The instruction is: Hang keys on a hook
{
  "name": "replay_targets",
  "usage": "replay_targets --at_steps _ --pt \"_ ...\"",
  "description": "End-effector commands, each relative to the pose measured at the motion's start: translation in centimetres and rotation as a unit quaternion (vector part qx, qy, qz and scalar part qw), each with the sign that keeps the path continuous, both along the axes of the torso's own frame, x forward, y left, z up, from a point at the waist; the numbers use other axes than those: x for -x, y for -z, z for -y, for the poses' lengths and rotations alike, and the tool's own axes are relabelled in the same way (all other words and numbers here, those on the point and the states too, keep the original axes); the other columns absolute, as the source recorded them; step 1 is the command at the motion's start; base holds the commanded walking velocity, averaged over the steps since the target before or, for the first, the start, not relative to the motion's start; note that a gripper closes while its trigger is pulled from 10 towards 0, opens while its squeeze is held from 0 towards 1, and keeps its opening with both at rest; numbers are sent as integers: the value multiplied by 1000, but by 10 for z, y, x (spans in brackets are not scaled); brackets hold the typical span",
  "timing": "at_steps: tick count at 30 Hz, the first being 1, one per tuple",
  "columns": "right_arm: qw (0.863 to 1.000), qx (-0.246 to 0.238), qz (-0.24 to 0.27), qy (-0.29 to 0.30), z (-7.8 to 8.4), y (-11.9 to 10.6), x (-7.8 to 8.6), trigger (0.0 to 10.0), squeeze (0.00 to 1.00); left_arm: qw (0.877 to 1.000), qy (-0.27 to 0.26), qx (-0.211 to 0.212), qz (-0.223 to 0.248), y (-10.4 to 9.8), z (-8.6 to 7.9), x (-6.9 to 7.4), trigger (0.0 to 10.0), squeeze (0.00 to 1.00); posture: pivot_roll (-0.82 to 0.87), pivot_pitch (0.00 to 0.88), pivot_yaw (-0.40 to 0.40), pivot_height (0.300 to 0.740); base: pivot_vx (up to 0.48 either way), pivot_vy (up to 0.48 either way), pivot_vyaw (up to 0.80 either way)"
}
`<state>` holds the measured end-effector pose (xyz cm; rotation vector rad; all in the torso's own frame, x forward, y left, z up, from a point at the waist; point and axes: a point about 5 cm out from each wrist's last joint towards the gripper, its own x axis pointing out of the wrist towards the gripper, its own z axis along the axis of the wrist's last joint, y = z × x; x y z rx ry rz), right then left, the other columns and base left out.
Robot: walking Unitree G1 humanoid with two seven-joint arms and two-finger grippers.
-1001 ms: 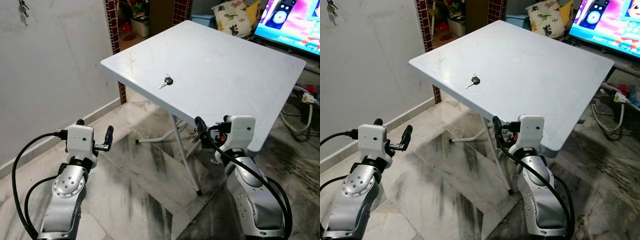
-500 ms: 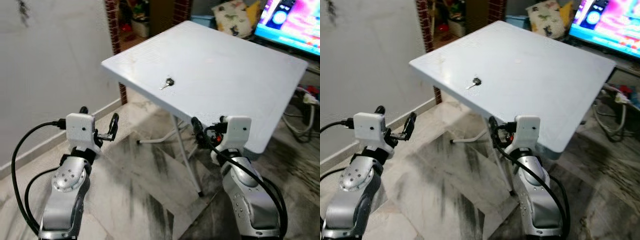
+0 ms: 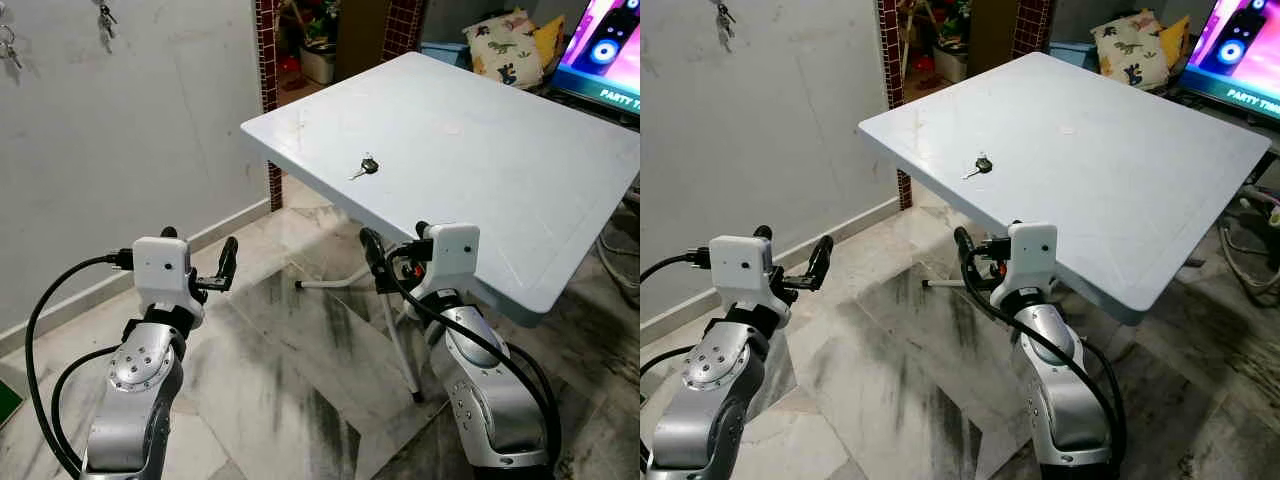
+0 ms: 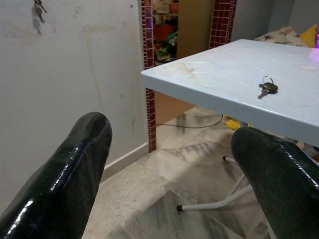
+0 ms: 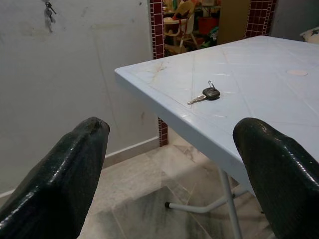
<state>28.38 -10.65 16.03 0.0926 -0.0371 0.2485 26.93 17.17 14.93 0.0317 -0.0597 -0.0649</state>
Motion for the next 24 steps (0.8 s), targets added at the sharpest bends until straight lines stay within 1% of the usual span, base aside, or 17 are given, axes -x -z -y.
replay_targets --at_steps 1,24 --pt "1000 2 0 -7 -2 -1 1 10000 0 1000 5 3 10 -7 3 1 10000 0 32 69 -6 740 326 0 0" --pt "1000 6 0 -6 -3 0 -1 10000 0 1000 17 9 2 -6 7 -1 10000 0 31 69 1 740 385 0 0"
